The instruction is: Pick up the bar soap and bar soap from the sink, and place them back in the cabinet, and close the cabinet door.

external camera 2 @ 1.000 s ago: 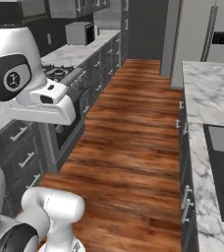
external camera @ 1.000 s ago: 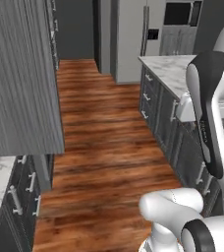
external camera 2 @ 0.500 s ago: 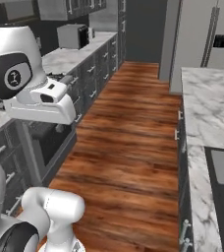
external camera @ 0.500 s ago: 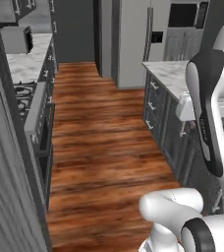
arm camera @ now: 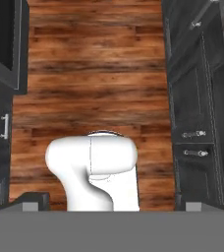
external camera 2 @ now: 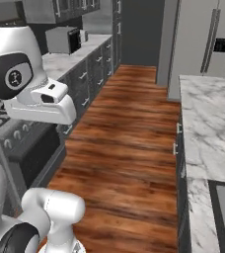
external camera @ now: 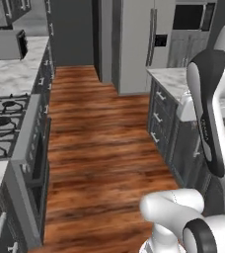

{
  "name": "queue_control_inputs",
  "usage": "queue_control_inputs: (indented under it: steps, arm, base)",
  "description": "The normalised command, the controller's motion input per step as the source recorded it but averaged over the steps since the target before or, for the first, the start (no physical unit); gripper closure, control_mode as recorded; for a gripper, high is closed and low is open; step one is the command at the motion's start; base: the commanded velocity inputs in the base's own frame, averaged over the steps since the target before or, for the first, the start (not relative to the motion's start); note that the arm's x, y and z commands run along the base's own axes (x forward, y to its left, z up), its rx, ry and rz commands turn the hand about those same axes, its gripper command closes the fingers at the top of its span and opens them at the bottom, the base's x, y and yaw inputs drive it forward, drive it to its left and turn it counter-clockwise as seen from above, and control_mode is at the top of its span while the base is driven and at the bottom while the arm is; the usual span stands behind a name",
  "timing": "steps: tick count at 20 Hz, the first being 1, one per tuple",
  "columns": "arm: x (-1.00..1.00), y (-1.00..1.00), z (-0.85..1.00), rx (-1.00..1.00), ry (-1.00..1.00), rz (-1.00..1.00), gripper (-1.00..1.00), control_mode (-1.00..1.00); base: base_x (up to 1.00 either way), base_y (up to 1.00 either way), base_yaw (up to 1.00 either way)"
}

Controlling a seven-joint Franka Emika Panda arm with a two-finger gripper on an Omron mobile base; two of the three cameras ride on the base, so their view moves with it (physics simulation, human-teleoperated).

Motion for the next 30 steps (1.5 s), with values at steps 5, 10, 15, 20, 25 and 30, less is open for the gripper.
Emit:
queue_control_inputs:
  steps: [5, 10, 15, 20, 25, 30]
  arm:
    - [0.0, 0.0, 0.0, 0.0, 0.0, 0.0, -1.0, 1.0]
    - [0.0, 0.0, 0.0, 0.0, 0.0, 0.0, -1.0, 1.0]
    - [0.0, 0.0, 0.0, 0.0, 0.0, 0.0, -1.0, 1.0]
    - [0.0, 0.0, 0.0, 0.0, 0.0, 0.0, -1.0, 1.0]
    - [0.0, 0.0, 0.0, 0.0, 0.0, 0.0, -1.0, 1.0]
    - [0.0, 0.0, 0.0, 0.0, 0.0, 0.0, -1.0, 1.0]
  base:
    - [0.66, -0.19, -0.32]
    - [0.53, -0.13, -0.5]
    - [0.27, -0.1, -0.55]
    - [0.23, -0.01, -0.55]
    - [0.28, 0.0, -0.57]
    - [0.33, 0.0, -0.56]
